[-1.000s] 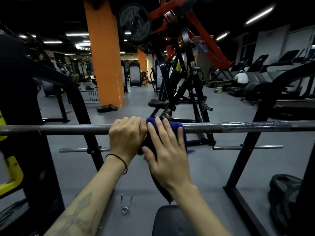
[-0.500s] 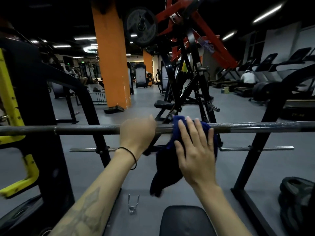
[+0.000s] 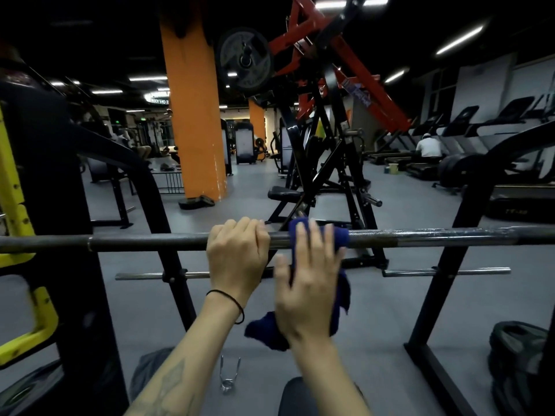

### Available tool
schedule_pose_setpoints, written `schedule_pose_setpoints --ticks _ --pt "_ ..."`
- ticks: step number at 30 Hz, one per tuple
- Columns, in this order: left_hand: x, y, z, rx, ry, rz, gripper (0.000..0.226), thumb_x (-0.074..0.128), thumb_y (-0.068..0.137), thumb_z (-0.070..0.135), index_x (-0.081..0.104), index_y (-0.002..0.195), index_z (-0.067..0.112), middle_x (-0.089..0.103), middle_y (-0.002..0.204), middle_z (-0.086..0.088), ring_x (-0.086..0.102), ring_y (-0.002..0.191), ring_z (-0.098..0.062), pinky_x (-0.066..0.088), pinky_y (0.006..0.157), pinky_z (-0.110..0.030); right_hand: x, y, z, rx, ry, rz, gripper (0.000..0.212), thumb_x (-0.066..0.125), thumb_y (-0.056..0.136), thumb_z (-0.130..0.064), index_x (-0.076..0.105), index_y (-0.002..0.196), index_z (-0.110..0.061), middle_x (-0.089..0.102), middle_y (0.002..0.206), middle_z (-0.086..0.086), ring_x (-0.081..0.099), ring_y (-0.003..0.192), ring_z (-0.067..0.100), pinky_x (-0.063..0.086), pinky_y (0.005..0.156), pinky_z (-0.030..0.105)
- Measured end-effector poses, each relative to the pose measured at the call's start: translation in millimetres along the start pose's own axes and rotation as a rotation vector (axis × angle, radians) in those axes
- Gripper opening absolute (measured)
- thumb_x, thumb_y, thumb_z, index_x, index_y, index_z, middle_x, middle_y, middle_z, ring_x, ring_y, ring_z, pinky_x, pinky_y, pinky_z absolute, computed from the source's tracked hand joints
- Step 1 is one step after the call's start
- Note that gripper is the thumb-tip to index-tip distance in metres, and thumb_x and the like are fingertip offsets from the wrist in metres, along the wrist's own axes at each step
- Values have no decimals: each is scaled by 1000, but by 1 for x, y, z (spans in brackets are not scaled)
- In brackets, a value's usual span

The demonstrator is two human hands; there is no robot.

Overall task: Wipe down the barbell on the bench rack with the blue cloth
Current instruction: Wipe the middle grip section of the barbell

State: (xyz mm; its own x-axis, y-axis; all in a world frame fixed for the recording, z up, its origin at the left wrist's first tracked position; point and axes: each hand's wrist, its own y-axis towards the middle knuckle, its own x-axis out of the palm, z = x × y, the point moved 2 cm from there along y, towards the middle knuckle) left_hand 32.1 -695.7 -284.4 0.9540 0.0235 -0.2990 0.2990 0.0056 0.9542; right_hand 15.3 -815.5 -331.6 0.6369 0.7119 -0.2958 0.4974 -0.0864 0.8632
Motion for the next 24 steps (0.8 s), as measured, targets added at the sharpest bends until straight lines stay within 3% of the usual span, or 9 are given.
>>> schedule_pose_setpoints --ticks 3,6,8,11,15,18,21,24 --pt "1 0 -4 29 0 6 37 38 104 22 54 71 18 52 65 0 48 61 -22 34 66 -37 8 -5 -15 -208 -58 -122 66 32 108 -51 34 161 -11 28 169 8 13 160 22 2 130 46" --pt "-2 -1 -4 45 -42 9 36 37 104 24 51 71 18 47 65 1 44 61 -22 32 65 -38 -14 5 31 -372 -232 -101 59 36 108 -46 40 158 -15 33 167 6 22 158 21 8 129 49" --pt "-4 1 -1 19 -59 19 34 39 104 24 46 70 20 39 64 5 40 60 -21 30 64 -37 -28 11 50 -210 -213 -4 57 32 110 -43 42 157 -14 37 165 6 23 157 21 6 129 50" --pt "-3 1 -1 34 -53 19 35 37 105 26 48 73 19 40 66 4 41 61 -21 31 64 -37 -14 6 22 7 -69 59 61 31 109 -45 40 157 -8 33 166 9 15 159 24 3 130 48" --pt "0 4 -6 140 -2 28 37 39 104 27 49 69 18 49 64 -1 46 56 -24 34 58 -37 2 -8 1 -291 -127 -132 65 30 110 -50 34 160 -10 23 170 10 13 160 25 7 130 45" --pt "-1 12 -6 116 2 36 43 42 100 25 48 57 17 50 51 -2 46 44 -27 30 49 -31 -17 5 36 -416 -238 -130 58 34 109 -45 39 159 -16 28 169 8 21 158 24 11 129 48" --pt "-2 20 -5 43 -4 -3 51 44 95 24 49 45 14 46 40 -3 40 33 -25 22 47 -24 -32 13 55 -227 -202 -18 57 30 110 -44 42 157 -14 33 167 10 21 158 25 5 130 46" --pt "-2 22 -5 0 32 -130 57 39 94 27 55 42 10 48 39 -4 43 32 -25 21 48 -22 -10 6 21 -15 -27 30 62 35 108 -46 41 157 -8 30 167 12 13 160 27 3 130 45"
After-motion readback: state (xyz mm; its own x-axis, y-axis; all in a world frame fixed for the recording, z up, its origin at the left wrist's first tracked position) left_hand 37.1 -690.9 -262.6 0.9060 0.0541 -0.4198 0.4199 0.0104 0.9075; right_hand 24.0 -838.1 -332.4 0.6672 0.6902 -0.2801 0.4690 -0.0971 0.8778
